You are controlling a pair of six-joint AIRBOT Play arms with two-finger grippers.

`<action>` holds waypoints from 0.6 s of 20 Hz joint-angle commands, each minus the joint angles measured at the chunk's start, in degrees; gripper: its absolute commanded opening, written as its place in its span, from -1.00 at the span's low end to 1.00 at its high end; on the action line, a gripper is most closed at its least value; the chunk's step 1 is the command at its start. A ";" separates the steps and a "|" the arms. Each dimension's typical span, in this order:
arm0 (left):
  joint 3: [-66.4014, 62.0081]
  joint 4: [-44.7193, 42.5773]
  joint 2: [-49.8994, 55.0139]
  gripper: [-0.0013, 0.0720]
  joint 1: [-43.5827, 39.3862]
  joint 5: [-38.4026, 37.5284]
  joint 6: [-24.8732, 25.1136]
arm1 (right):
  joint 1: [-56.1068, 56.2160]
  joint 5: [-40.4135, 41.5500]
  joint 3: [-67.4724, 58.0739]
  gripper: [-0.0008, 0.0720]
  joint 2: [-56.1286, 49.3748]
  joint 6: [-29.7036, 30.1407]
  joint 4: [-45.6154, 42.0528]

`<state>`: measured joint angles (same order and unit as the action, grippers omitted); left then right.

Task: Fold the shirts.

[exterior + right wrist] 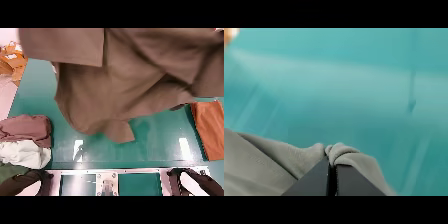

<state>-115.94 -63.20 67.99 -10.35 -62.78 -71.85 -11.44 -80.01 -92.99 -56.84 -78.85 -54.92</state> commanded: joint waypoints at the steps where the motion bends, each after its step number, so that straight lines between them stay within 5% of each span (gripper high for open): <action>1: -0.09 -1.51 15.63 -0.91 0.04 -3.85 0.57 | 6.88 9.60 11.82 -0.93 -8.48 4.28 0.44; 8: -0.11 3.65 41.03 -0.91 0.04 5.38 0.13 | 14.97 32.70 16.22 -0.93 -38.60 4.52 10.05; 9: -0.11 4.98 42.66 -0.91 0.04 5.29 0.11 | 14.99 33.18 15.65 -0.89 -41.42 4.55 12.24; 10: -0.11 5.20 43.85 -0.90 0.04 4.98 -0.42 | 14.93 33.09 14.67 -0.62 -43.82 4.52 13.22; 11: -0.04 5.07 44.41 -0.34 0.07 4.61 -0.96 | 14.58 33.00 13.49 -0.29 -45.20 4.55 12.79; 12: -0.04 4.13 44.50 0.54 0.26 4.37 -2.45 | 13.66 32.52 12.52 -0.17 -45.44 4.55 12.26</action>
<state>-116.01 -59.68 108.79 -10.28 -58.63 -72.27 2.52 -50.19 -78.87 -96.79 -74.50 -45.21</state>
